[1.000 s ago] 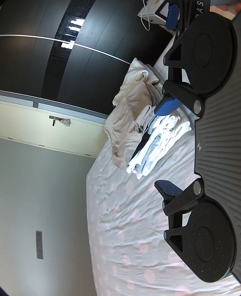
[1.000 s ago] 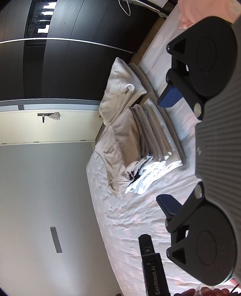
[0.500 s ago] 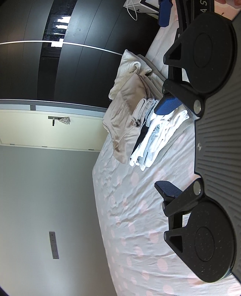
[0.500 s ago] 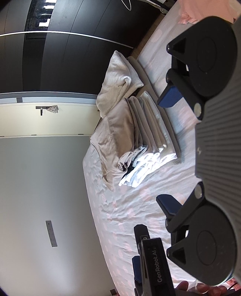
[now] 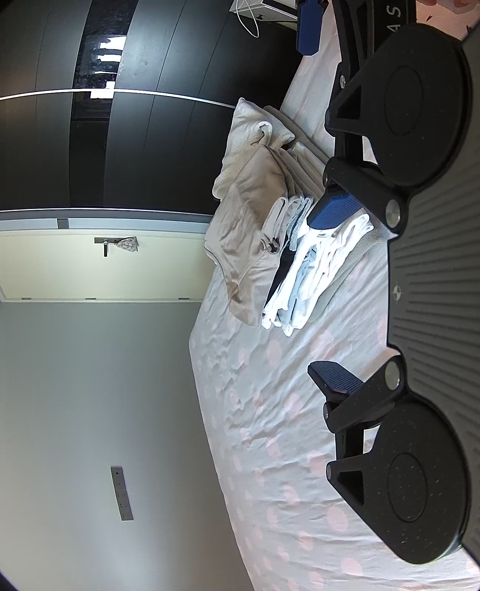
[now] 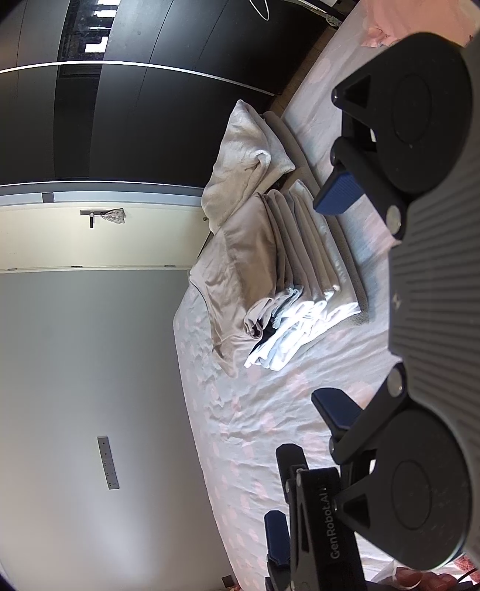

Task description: Fold clothes

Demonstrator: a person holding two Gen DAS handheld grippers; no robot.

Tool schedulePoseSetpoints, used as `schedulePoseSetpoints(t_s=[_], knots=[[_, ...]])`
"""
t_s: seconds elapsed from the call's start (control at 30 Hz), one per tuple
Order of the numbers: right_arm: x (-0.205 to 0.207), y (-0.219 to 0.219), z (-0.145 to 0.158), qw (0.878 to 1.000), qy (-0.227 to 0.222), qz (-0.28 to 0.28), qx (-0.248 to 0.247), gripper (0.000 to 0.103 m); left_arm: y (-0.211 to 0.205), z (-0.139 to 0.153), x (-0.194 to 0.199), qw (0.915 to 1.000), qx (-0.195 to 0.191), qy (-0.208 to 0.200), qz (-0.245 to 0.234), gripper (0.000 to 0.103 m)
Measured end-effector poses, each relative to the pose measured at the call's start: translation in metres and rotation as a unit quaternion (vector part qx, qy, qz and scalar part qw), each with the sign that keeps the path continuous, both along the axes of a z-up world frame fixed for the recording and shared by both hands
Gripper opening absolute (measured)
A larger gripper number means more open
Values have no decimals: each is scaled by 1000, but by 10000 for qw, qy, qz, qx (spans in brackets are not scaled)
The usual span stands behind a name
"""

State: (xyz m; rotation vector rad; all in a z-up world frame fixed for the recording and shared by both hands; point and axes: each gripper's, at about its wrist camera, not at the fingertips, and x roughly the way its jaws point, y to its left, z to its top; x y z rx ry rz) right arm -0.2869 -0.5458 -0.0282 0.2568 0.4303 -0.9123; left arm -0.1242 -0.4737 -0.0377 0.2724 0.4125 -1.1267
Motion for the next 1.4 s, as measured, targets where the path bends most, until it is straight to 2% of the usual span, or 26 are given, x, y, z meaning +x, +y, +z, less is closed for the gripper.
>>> schedulePoseSetpoints(t_s=[1.4], knots=[[-2, 8, 6, 9995, -118, -56, -292, 101, 0, 8, 2, 9999, 71, 114, 77, 78]])
